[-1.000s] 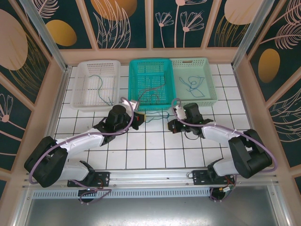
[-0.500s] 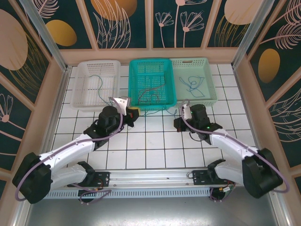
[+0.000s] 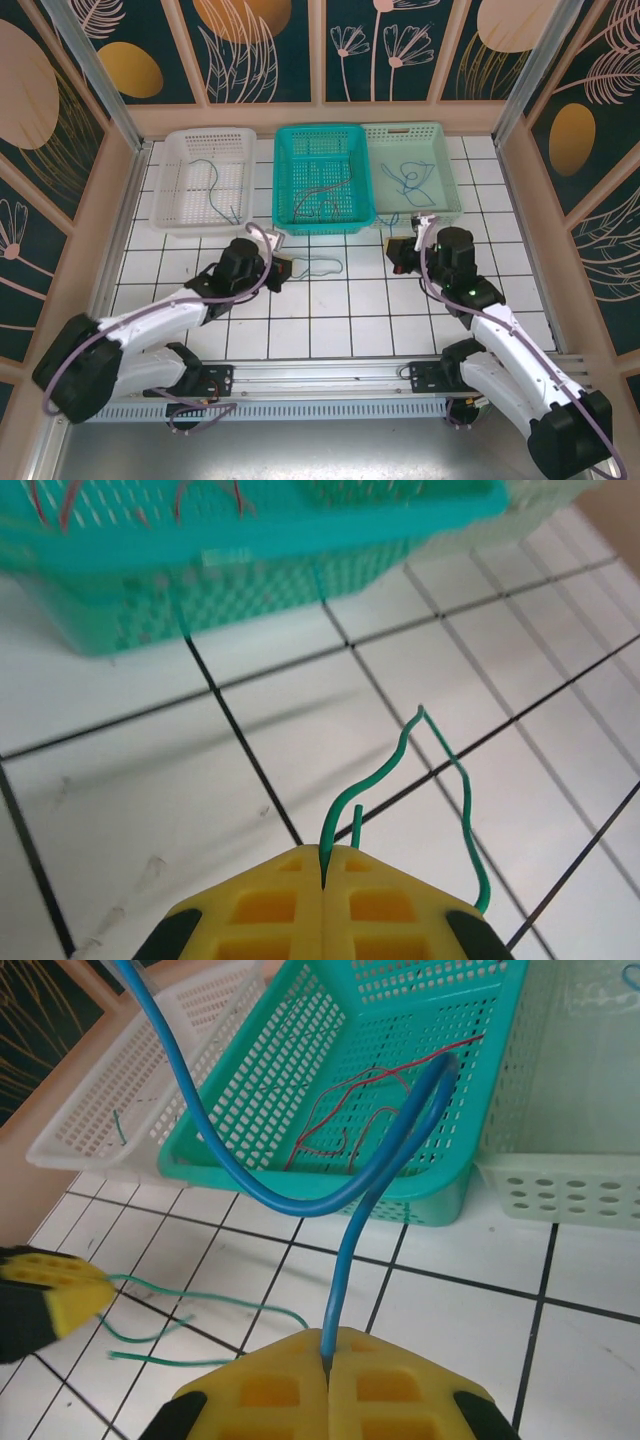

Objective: Untangle the cables

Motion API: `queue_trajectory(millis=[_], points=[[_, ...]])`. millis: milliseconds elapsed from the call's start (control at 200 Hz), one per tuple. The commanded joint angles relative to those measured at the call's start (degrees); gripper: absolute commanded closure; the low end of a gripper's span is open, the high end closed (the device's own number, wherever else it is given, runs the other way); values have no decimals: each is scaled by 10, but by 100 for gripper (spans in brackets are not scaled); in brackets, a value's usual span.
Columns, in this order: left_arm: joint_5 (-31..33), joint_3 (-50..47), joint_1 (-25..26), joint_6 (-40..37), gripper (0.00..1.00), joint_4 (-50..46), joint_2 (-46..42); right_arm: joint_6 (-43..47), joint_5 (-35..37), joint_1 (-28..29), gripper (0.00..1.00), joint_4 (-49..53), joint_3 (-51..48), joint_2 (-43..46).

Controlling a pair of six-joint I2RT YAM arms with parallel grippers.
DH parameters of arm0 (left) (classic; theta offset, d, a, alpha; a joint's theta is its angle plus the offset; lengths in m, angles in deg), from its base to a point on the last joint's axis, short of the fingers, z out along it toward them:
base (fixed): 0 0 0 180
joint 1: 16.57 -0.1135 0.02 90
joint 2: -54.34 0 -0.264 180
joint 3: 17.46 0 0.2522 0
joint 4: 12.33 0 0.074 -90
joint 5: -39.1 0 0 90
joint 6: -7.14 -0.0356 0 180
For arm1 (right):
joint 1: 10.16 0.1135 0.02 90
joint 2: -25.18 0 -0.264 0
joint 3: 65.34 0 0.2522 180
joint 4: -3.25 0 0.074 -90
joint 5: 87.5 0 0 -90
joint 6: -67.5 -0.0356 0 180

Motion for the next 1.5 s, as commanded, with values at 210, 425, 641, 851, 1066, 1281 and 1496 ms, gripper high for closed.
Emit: queue_trajectory(millis=[210, 425, 641, 851, 1066, 1281, 1496], points=[[-76, 70, 9, -3, 68, 11, 145, 10, -69, 11, 100, -91, 7, -14], [-36, 63, 11, -2, 9, 6, 92, 25, -65, 23, 100, -94, 11, -33], [4, 61, 11, -6, 1, 40, -17, 32, -49, 27, 100, -90, 17, -41], [-42, 74, 11, 6, 2, 104, -48, 39, -39, 41, 100, -84, 26, -53], [-64, 68, 11, 24, 2, 184, -22, 36, -52, 65, 100, -109, 25, -66], [-127, 133, 11, 25, 11, 266, 71, 22, -91, 90, 100, -148, 30, -108], [-176, 162, 11, 58, 19, 334, 134, 17, -91, 112, 100, -175, 30, -128]])
